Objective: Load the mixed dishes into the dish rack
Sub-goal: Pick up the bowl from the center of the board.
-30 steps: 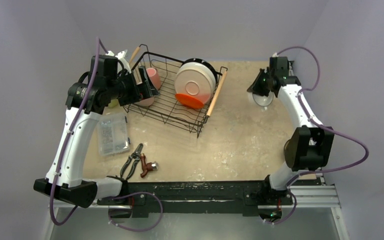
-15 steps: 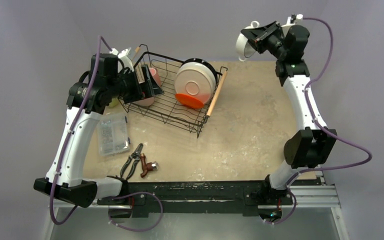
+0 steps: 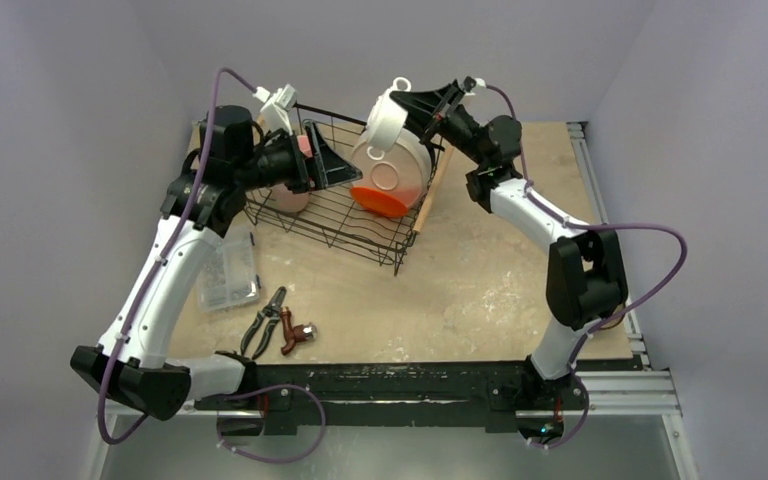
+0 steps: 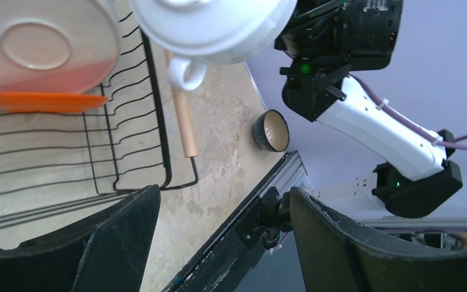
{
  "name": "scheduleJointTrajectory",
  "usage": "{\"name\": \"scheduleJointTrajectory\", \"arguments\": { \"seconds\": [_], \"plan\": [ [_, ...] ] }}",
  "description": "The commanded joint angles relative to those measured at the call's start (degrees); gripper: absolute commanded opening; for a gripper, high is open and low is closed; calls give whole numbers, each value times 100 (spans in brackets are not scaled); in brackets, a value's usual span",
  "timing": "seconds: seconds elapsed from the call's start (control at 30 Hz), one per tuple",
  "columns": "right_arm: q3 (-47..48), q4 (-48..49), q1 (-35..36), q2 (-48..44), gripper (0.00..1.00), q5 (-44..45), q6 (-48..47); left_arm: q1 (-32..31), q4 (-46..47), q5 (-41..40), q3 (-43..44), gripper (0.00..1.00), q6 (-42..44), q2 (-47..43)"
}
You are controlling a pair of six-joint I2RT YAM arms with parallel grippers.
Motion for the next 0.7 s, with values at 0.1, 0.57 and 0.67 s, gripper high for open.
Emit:
{"name": "scheduleJointTrajectory", "arguments": {
  "seconds": [0.1, 0.57, 0.67],
  "plan": [
    [-193, 1558, -26, -781, 0, -153, 1373, -263, 3014, 450, -1055, 62, -677, -636],
    [-466, 1778, -13, -1362, 0, -143, 1800, -1007, 2673, -115, -547, 61, -94, -219],
    [-485, 1778, -8, -1431, 0, -174, 1827, -1126, 2861, -143, -516, 57, -117, -133]
  ]
}}
